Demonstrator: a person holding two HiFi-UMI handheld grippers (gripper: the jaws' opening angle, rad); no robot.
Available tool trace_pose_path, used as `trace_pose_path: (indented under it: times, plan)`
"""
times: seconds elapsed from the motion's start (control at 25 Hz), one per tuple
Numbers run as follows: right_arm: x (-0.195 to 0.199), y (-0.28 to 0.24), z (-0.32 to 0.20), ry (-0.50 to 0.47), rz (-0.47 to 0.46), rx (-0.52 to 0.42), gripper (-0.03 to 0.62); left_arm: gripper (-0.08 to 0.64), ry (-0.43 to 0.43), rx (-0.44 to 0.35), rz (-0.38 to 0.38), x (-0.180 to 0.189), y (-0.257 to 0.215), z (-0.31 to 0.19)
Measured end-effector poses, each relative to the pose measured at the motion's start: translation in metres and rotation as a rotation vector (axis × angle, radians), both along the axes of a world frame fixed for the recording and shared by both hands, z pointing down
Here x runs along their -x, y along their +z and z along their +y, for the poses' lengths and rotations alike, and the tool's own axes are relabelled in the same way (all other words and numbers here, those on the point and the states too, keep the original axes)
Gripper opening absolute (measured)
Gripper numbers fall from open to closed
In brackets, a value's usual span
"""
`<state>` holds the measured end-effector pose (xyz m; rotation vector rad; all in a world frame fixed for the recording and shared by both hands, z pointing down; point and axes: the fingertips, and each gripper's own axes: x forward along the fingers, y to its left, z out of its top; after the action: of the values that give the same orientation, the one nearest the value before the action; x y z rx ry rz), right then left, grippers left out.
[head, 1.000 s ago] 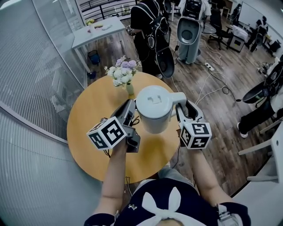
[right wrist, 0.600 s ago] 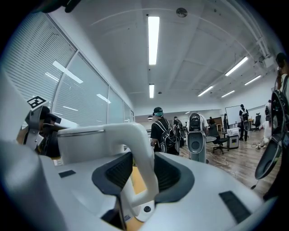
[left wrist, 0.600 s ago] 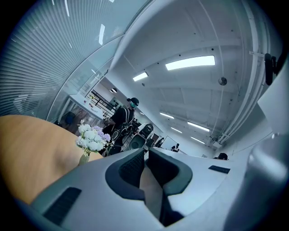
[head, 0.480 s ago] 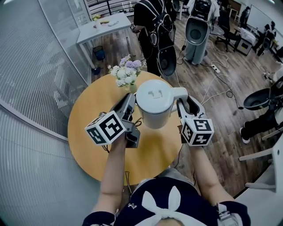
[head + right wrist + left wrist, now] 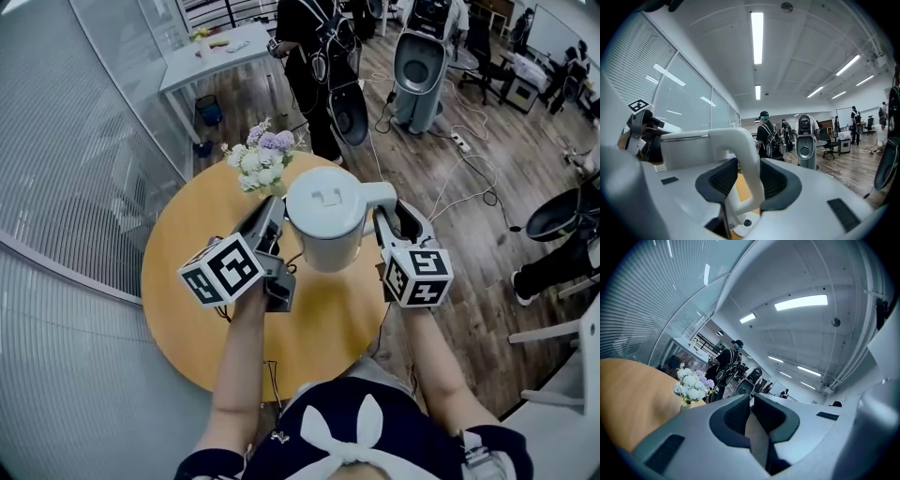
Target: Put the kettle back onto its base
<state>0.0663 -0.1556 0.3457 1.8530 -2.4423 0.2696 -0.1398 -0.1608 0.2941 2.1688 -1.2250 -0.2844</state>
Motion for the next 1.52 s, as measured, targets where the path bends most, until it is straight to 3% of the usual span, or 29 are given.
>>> trace_pose_path:
  times: [1.52]
  plan:
    - [-0.025,0.045,-0.091,-0.060,-0.012,0.079,0.155,0.046,-0.051,0.095,0.001,-0.025,0.050,-0.079]
